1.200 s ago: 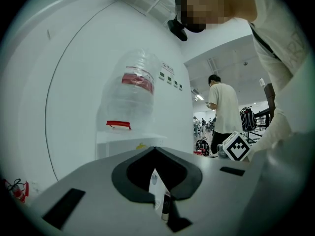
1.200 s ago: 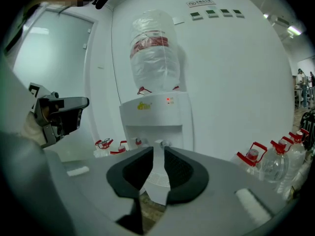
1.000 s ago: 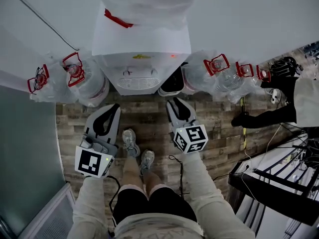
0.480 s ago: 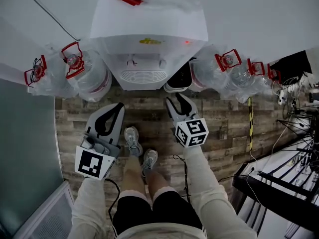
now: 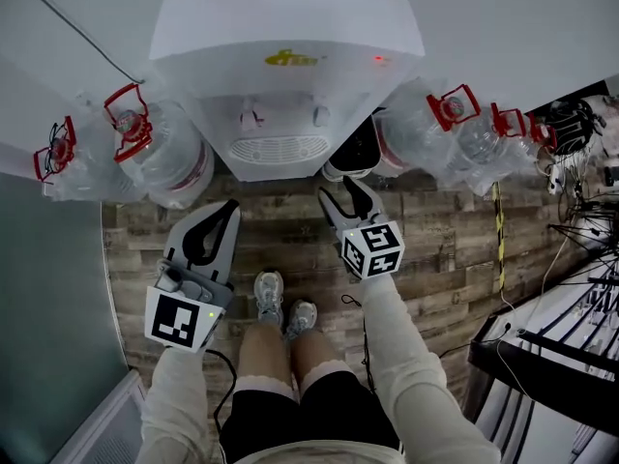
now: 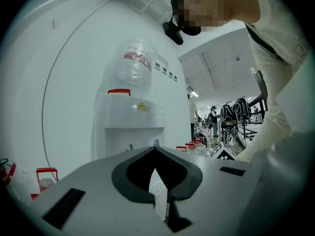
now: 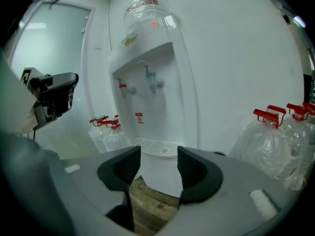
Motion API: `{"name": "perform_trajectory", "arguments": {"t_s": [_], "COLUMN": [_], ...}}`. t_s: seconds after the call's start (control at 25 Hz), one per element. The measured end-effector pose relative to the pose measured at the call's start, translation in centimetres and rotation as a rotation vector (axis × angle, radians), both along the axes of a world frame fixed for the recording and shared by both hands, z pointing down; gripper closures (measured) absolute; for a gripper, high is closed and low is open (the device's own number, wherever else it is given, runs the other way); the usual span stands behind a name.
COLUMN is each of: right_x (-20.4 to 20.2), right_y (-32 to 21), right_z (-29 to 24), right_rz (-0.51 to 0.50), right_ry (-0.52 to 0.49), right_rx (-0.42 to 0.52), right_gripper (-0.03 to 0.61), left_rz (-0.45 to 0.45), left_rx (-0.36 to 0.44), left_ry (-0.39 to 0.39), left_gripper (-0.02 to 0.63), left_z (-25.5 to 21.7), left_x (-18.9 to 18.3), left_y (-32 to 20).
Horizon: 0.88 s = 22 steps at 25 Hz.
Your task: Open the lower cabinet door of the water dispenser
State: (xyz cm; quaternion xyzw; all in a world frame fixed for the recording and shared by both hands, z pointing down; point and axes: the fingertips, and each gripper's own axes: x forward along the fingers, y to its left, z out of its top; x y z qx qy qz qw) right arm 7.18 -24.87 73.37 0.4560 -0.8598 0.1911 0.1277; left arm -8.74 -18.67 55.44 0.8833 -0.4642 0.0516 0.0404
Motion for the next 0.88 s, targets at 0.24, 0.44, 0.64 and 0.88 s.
{"name": "perform_trajectory", "arguments": {"t_s": [0.24, 0.44, 0.64, 0.88], "right_x": [0.3, 0.7, 1.3, 1.2], "right_y": [-1.3, -3.2, -5.6, -7.3], "right_z": [5.4, 9.4, 12.8, 16.9], "right_rz": [0.001, -0.005, 0.012, -0.016], "right_ry": [0.035, 0.039, 0.035, 0.078], "right_rx": [-0.048, -0.065, -0.073, -0.115], "right_gripper": [0.328, 0.316, 0.304, 0.284], "left_rz": [0.003, 0.006, 0.009, 0.018], "left_rx": [0.008, 0.024, 0.046, 0.039], "left_ry": [-0.007, -0.015, -0.013, -0.021], "left_gripper": [0.612, 0.612, 0.612, 0.612], "left_z": [3.0, 5.4, 7.6, 10.0], "left_x": [-0.5, -0.7, -0.6, -0.4], "left_y": [-0.5, -1.5, -2.6, -3.2]}}
